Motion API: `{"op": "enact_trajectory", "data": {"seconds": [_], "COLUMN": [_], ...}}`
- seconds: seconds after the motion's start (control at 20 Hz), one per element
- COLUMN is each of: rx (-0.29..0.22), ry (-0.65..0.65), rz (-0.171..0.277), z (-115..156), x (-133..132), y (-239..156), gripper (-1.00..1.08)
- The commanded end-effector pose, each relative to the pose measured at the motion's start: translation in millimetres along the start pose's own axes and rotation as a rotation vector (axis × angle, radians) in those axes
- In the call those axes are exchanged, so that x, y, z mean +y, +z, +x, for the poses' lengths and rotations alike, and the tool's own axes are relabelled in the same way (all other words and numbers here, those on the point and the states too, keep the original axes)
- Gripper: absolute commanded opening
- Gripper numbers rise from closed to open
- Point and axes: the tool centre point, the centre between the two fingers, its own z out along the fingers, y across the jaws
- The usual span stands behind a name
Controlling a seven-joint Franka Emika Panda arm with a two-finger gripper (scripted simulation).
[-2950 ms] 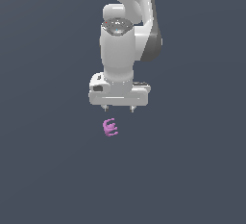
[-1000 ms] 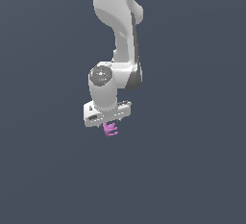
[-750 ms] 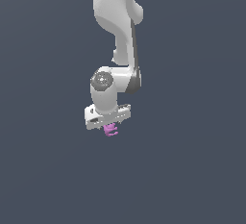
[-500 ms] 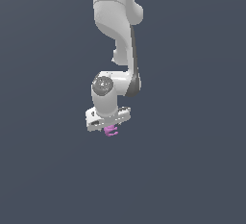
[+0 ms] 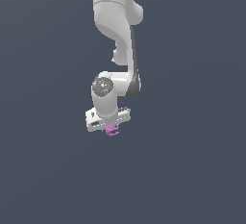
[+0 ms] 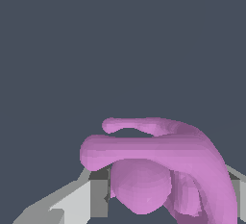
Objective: Pick up the object and move it to a goal position.
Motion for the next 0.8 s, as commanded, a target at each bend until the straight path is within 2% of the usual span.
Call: {"op": "enact_trajectory", "data": {"seconds": [0.0,0.4,0.75], "rx": [0.0,0.011,0.052], "ry": [-0.001,0.015,0.065], "rz": [0.0,-0.009,-0.04], "z": [0.0,4.3,19.8], "x": [-0.5,-2.7,-13.1], "y": [0.6,-7.8,-36.3], "gripper": [-1.0,-1.0,-1.0]}}
